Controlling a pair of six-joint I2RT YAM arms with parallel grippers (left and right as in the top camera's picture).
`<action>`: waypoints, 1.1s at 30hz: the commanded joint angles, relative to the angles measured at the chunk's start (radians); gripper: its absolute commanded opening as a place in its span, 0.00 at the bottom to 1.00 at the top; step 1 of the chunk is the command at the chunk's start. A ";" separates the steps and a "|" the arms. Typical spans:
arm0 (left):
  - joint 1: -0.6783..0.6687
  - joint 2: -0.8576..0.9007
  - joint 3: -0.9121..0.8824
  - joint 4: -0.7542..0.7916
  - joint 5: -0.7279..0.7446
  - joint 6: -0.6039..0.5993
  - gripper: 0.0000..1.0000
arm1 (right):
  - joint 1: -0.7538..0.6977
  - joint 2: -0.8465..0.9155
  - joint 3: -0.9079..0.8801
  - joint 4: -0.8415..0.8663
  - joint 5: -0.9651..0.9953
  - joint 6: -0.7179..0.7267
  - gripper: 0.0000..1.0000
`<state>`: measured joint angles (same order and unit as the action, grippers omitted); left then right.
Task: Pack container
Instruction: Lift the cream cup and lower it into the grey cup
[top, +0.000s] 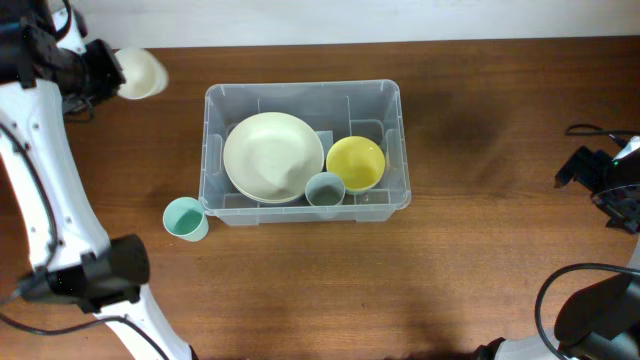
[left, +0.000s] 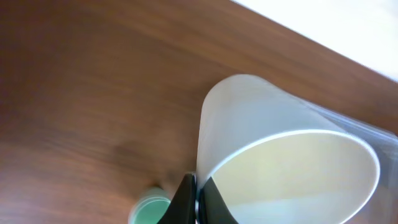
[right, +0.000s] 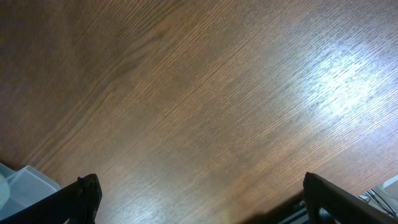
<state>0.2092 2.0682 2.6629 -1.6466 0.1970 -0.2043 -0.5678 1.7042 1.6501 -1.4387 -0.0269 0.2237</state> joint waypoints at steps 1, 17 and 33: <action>-0.127 -0.057 0.043 -0.041 0.117 0.085 0.01 | -0.002 -0.013 -0.001 0.000 0.002 -0.006 0.99; -0.622 -0.072 -0.217 -0.041 0.096 0.086 0.01 | -0.002 -0.013 -0.001 0.000 0.001 -0.007 0.99; -0.650 -0.071 -0.460 -0.023 -0.015 0.087 0.01 | -0.002 -0.013 -0.001 0.000 0.002 -0.006 0.99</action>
<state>-0.4393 2.0048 2.2024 -1.6844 0.2497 -0.1341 -0.5678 1.7042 1.6501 -1.4387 -0.0273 0.2237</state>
